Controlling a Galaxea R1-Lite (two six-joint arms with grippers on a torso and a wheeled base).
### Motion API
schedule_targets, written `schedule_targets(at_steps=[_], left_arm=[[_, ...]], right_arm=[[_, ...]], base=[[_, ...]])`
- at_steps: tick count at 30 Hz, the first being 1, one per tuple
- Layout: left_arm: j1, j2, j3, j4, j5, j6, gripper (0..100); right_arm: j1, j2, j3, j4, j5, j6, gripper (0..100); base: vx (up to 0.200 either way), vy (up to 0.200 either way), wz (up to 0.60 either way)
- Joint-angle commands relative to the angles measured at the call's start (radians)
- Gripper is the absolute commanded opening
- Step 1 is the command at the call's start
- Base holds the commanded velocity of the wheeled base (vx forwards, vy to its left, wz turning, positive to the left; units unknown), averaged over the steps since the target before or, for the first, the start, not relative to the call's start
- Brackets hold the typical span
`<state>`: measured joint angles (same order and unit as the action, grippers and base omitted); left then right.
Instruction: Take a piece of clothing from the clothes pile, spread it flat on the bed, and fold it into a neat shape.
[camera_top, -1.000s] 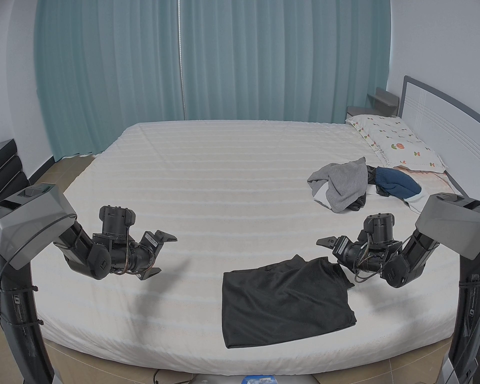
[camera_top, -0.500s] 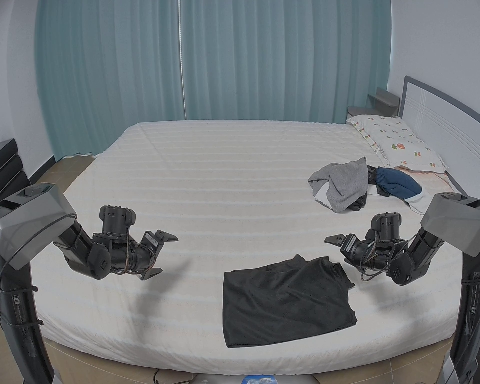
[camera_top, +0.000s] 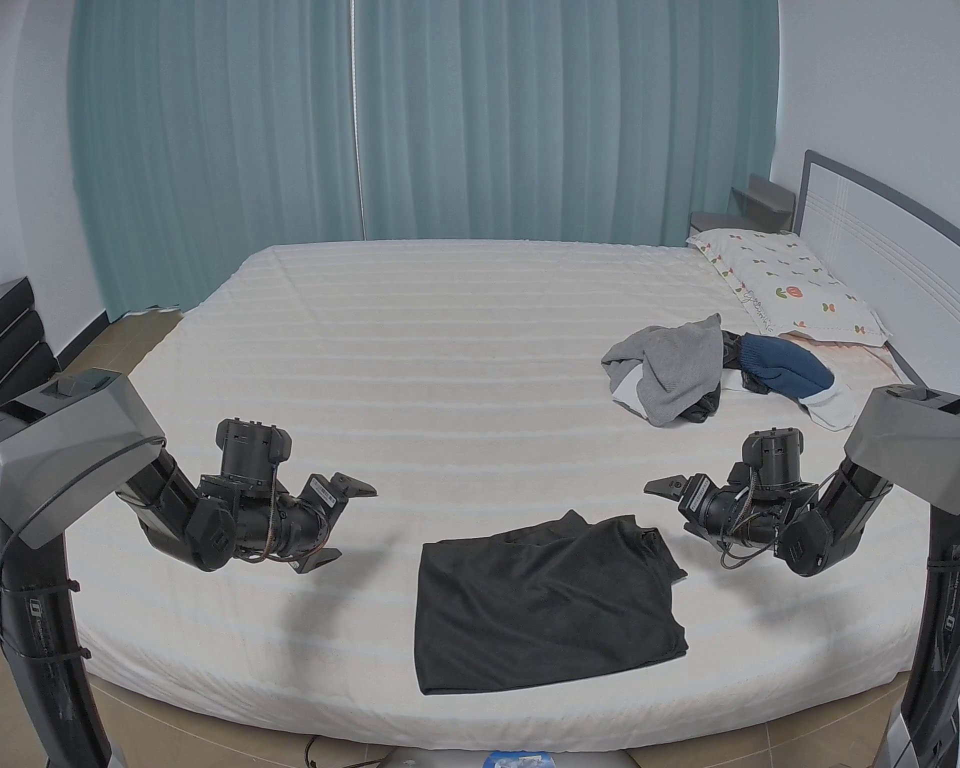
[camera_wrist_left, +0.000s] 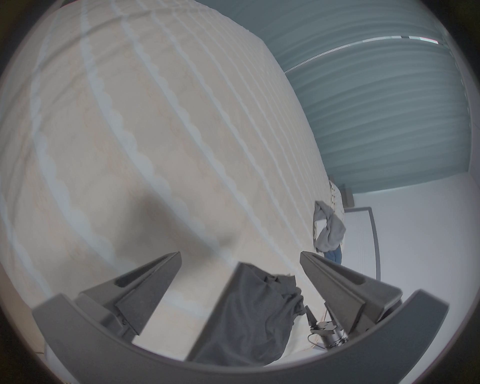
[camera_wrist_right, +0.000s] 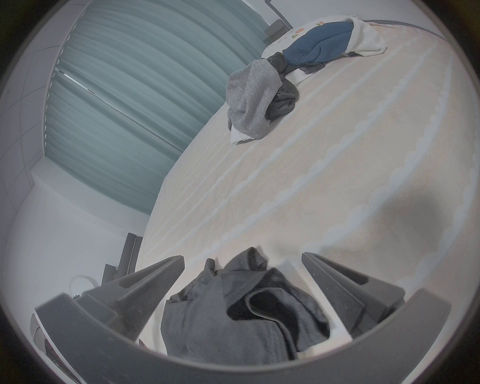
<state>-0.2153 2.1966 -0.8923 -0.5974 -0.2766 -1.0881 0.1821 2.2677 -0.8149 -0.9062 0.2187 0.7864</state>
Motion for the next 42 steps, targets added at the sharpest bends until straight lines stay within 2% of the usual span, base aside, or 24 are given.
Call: schedule_targets(at_steps=[1, 3, 6, 11, 15, 26, 27, 37, 42], left_arm=[[-0.032, 0.006, 0.003, -0.001, 0.010, 0.020, 100], [-0.068, 0.011, 0.004, 0.004, 0.042, 0.112, 100], [-0.088, 0.045, -0.011, 0.001, 0.108, 0.151, 100], [-0.145, 0.095, -0.043, -0.001, 0.183, 0.160, 100], [-0.170, 0.109, -0.050, -0.002, 0.194, 0.198, 100], [-0.222, 0.144, -0.092, 0.007, 0.284, 0.200, 100], [-0.222, 0.147, -0.099, 0.008, 0.290, 0.200, 0], [-0.220, 0.153, -0.088, 0.001, 0.362, 0.185, 0], [-0.208, 0.152, -0.079, 0.004, 0.366, 0.149, 0]], right_arm=[[0.003, -0.017, 0.019, 0.000, 0.014, -0.006, 100], [0.016, -0.016, 0.028, 0.000, 0.022, -0.012, 100], [0.025, -0.014, 0.029, 0.000, 0.022, -0.012, 100], [0.043, -0.010, 0.033, 0.000, 0.022, -0.012, 100], [0.046, -0.008, 0.036, 0.000, 0.022, -0.012, 100], [0.053, -0.010, 0.036, 0.000, 0.024, -0.010, 100], [0.054, -0.010, 0.037, 0.000, 0.024, -0.010, 100], [0.088, -0.005, 0.049, -0.025, 0.024, -0.021, 100], [0.111, 0.029, 0.089, -0.103, 0.022, -0.113, 100]], base=[[0.000, 0.000, 0.00], [0.000, 0.000, 0.00], [0.000, 0.000, 0.00], [0.000, 0.000, 0.00], [0.000, 0.000, 0.00], [0.000, 0.000, 0.00], [0.000, 0.000, 0.00], [0.000, 0.000, 0.00], [0.000, 0.000, 0.00]])
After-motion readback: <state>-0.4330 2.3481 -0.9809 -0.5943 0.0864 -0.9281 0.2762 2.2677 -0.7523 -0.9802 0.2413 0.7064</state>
